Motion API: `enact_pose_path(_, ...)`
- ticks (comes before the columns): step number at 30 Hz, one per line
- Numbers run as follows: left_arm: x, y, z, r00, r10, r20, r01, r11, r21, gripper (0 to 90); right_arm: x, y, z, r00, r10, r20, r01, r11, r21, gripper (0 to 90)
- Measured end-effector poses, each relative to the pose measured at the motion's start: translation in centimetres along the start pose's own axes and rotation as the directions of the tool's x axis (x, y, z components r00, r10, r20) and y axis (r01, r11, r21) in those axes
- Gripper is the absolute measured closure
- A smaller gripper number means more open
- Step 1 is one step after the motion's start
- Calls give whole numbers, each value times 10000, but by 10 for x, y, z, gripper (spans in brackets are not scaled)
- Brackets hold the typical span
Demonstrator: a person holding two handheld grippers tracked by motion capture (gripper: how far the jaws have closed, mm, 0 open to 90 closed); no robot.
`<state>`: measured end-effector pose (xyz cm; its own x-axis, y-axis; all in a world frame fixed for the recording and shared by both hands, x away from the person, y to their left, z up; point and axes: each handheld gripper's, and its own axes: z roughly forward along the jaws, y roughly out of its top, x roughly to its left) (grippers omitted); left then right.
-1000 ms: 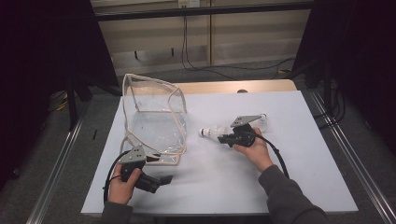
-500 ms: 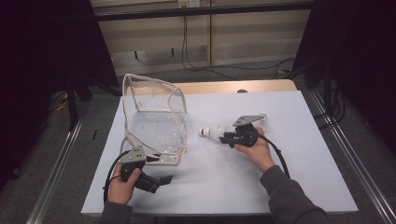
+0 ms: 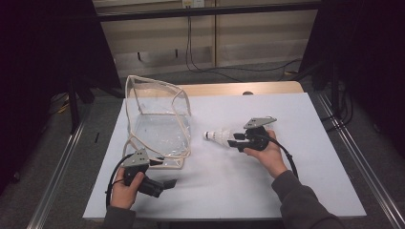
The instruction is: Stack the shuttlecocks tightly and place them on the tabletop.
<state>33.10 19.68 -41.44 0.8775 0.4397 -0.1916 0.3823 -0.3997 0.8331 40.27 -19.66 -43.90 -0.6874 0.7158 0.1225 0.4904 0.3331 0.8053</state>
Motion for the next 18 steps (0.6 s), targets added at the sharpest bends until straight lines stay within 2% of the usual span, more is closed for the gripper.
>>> enact_pose_path(8, -1, 0, 0, 10000, -3, 21, 3, 10000, -17, 28, -2, -6, -10, 9999, 101, 131, -102, 9999, 12, 524)
enact_pose_path(18, -1, 0, 0, 10000, 16, -9, -16, 10000, -16, 28, -6, -7, -22, 9985, 254, 484, -245, 9995, -193, 414)
